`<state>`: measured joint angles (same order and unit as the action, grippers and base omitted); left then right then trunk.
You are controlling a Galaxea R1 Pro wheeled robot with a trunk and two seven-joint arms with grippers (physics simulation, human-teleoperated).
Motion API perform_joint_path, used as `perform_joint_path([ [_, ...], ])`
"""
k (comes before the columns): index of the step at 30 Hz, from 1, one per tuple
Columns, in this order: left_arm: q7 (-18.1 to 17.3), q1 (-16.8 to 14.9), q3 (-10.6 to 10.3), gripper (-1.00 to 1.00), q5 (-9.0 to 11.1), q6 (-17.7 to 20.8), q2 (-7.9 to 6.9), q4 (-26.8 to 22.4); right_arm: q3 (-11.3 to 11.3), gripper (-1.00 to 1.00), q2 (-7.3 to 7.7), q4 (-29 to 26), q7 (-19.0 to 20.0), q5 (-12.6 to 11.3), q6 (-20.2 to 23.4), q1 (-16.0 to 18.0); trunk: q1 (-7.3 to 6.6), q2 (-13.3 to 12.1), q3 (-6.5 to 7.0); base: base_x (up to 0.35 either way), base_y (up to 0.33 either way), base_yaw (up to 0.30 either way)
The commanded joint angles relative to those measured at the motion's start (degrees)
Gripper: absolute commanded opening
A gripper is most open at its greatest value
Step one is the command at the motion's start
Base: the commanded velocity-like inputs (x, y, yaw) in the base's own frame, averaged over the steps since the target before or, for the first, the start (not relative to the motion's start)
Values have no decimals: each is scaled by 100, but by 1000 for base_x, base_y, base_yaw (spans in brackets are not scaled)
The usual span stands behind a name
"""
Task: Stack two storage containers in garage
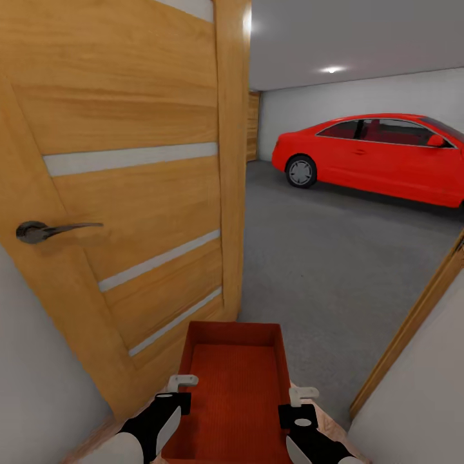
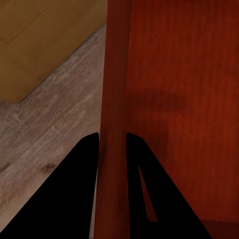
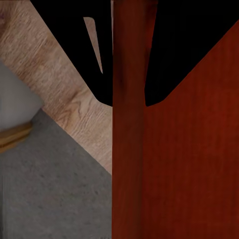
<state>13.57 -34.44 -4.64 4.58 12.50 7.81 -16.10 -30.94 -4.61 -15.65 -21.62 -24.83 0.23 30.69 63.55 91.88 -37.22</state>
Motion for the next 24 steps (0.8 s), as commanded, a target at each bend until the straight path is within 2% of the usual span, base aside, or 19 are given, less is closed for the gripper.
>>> perform_joint_path([
  [1,76,-1,-46,-100,-124,50,-8,-34,0,-100,4,66,-62,-110,-5,7,2,2,-5,194,219,-261],
  [12,76,-1,-46,-100,-124,50,-8,-34,0,-100,4,62,-62,-110,-5,7,2,2,-5,191,200,-261],
  [24,76,-1,-46,-100,-124,24,-8,-34,0,-100,4,63,-62,-110,-5,7,2,2,-5,23,21,-261],
])
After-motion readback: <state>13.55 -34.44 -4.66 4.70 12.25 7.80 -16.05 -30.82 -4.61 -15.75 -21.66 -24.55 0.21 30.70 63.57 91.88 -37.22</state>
